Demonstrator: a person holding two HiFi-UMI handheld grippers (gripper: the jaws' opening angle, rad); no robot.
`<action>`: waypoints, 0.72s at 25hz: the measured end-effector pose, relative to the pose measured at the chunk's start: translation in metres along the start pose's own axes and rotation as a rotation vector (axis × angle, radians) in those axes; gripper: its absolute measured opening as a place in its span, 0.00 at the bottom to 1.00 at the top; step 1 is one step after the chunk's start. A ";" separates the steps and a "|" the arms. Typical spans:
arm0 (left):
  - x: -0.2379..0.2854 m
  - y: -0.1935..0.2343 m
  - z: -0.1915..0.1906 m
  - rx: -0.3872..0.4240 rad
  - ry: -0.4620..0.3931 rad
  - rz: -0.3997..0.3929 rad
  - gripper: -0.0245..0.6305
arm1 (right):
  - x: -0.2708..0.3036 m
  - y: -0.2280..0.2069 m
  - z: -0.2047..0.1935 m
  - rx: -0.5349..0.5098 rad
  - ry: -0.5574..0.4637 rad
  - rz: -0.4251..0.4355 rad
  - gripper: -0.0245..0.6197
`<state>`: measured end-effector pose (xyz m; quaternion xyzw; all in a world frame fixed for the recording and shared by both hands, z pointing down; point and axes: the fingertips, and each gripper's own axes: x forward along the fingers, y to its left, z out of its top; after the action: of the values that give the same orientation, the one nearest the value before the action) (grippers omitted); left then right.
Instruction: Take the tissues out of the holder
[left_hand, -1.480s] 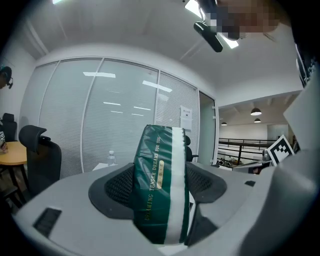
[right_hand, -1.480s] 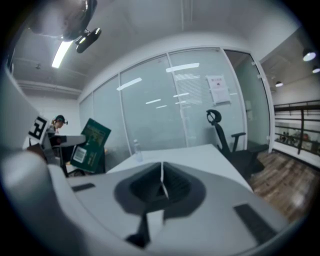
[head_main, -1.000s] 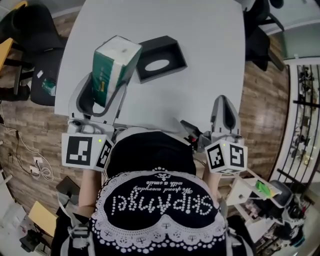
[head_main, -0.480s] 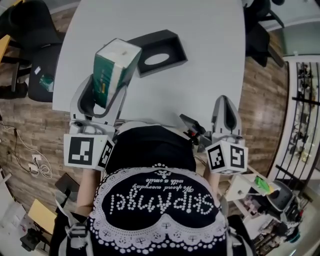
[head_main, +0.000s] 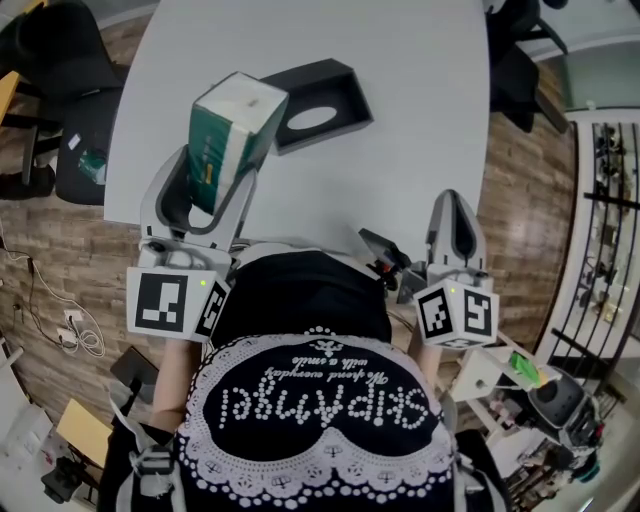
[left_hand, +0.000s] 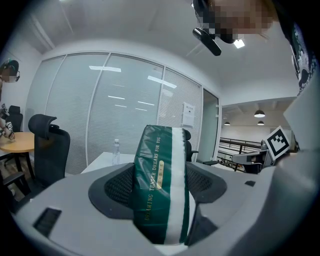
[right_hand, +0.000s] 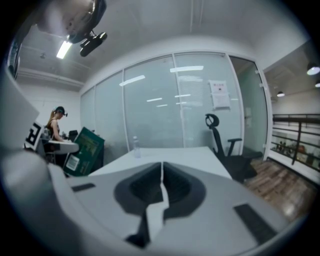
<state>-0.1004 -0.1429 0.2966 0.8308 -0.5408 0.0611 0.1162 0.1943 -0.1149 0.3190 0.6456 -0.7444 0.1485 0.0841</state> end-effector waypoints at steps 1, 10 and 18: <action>0.000 0.000 0.000 -0.001 -0.001 -0.002 0.55 | 0.000 0.000 0.000 0.001 -0.001 -0.001 0.09; 0.006 -0.005 0.006 -0.004 -0.004 -0.017 0.55 | 0.003 -0.002 0.001 0.013 0.003 -0.001 0.09; 0.008 -0.007 0.005 0.000 0.001 -0.021 0.55 | 0.001 -0.006 0.000 0.016 0.007 -0.007 0.09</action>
<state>-0.0906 -0.1480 0.2927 0.8366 -0.5318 0.0602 0.1169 0.2001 -0.1166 0.3197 0.6484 -0.7405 0.1564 0.0824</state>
